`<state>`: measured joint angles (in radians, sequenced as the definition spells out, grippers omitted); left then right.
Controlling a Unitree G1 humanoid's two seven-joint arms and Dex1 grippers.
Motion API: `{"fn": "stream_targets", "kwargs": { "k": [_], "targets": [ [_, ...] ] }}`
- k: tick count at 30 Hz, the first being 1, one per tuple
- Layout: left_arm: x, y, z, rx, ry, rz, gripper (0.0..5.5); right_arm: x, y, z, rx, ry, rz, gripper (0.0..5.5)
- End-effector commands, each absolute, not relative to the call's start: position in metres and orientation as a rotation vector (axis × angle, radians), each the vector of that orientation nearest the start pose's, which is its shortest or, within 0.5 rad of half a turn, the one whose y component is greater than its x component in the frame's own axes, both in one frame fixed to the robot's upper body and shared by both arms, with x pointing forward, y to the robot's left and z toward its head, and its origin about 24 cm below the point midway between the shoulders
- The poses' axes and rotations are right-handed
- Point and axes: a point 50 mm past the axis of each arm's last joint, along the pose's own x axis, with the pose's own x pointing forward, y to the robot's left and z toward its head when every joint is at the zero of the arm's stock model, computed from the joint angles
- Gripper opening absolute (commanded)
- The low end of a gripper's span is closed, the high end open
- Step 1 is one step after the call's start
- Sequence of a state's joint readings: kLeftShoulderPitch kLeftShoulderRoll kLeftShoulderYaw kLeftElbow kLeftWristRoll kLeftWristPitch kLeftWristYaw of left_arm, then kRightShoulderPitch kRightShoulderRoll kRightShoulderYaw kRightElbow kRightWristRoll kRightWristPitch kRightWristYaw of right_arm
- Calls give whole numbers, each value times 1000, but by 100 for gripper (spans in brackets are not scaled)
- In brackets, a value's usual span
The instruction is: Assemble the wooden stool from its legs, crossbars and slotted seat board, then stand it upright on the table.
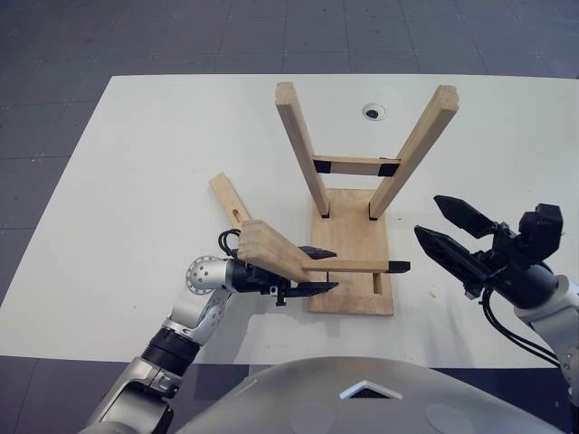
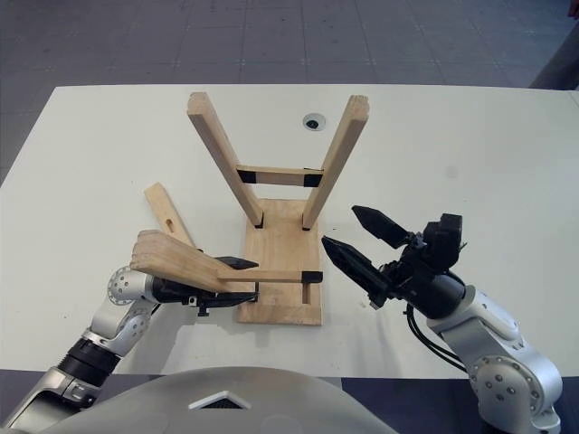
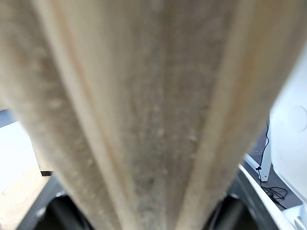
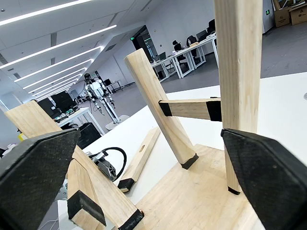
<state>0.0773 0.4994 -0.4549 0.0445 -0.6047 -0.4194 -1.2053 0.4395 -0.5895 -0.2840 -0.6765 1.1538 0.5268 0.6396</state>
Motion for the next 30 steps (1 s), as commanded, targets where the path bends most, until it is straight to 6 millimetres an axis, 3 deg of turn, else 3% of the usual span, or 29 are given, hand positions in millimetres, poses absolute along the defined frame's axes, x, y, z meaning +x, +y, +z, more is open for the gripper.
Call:
{"fn": "stream_targets", "kwargs": {
  "k": [1, 8, 17, 18, 23, 30],
  "targets": [
    [110, 166, -65, 183, 715, -1503, 205, 153, -198, 133, 482, 80, 856, 550],
    [114, 172, -65, 271, 776, -1481, 205, 152, -196, 131, 489, 84, 855, 550],
    [109, 162, -59, 92, 704, -1450, 205, 152, -195, 130, 488, 89, 854, 550],
    [110, 162, -57, 76, 698, -1446, 242, 152, -195, 129, 488, 89, 853, 550],
    [114, 155, -47, -46, 668, -1415, 319, 152, -194, 128, 490, 91, 855, 550],
    [120, 155, -38, -67, 611, -1361, 423, 152, -193, 128, 490, 89, 856, 550]
  ]
}}
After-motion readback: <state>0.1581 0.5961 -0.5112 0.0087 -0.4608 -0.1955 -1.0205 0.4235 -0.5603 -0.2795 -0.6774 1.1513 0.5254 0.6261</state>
